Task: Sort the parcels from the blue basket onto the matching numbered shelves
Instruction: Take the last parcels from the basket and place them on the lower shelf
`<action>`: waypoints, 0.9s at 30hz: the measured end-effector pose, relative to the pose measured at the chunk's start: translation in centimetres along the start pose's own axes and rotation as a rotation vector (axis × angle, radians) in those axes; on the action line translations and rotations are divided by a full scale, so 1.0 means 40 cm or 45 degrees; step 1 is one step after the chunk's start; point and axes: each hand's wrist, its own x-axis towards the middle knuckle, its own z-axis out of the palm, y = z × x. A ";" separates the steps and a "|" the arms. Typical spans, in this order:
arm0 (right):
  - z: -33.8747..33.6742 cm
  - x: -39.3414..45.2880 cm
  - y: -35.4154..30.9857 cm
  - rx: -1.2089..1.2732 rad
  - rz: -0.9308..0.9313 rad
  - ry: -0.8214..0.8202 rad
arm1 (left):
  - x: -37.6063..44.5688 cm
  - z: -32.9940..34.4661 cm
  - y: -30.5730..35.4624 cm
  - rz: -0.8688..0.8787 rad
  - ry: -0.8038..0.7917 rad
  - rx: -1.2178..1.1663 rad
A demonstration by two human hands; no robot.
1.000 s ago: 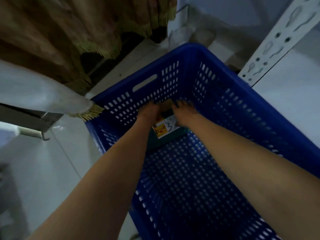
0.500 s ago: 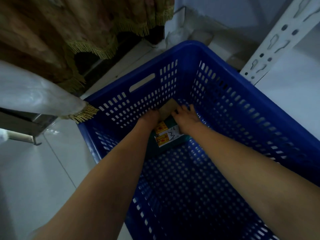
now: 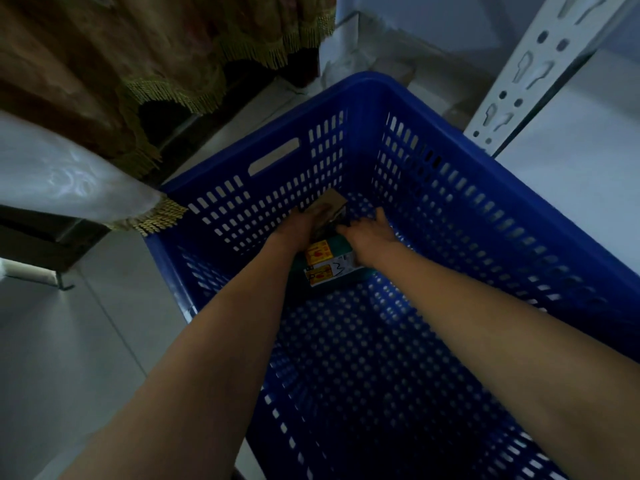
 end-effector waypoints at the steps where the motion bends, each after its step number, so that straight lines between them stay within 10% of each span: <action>1: -0.007 -0.007 0.006 -0.006 0.011 0.005 | -0.012 -0.011 0.005 -0.026 0.001 -0.114; 27: -0.851 -1.224 0.235 0.938 0.284 -0.040 | -0.988 -1.041 0.532 -1.184 0.376 -2.122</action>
